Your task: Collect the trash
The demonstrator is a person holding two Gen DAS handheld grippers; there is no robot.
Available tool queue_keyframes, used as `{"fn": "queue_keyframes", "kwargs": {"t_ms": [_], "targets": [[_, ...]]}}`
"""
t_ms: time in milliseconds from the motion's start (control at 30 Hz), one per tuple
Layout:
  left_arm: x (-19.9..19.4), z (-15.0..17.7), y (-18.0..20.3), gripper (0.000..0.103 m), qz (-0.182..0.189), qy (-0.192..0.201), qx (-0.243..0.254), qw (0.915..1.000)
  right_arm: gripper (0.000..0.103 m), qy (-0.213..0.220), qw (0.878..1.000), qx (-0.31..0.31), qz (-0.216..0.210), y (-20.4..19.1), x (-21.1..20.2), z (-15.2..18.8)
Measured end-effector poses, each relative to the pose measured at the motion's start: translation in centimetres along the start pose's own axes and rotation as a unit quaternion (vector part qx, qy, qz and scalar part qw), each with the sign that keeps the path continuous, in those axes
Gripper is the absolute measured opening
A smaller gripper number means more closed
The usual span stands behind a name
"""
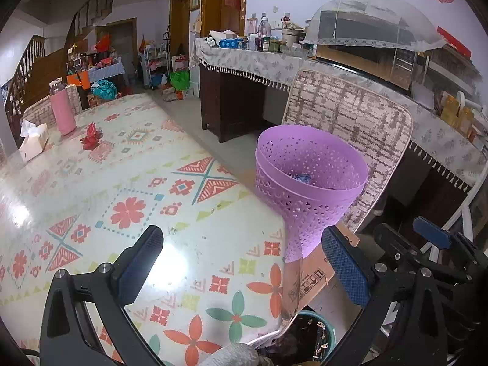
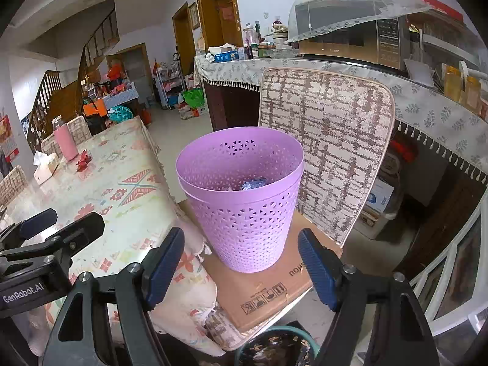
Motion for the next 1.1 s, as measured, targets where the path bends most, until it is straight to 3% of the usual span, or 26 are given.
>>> {"fn": "queue_keyframes", "kwargs": {"t_ms": [1100], "targets": [[2.3, 1.1, 0.8, 0.103, -0.011, -0.041, 0.004, 0.9991, 0.082, -0.022, 1.0, 0.017, 0.006, 1.3, 1.4, 1.0]]}}
Point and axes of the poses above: each gripper's, at about its wrist camera, not at the fingertips, and x roughly the way its jaws point, y to its right, z to its underside, the point moved 3 cm from there along x, roughly the way its jaws point, and after that the axes turned 9 degrees about z, right-handed, at the moved point
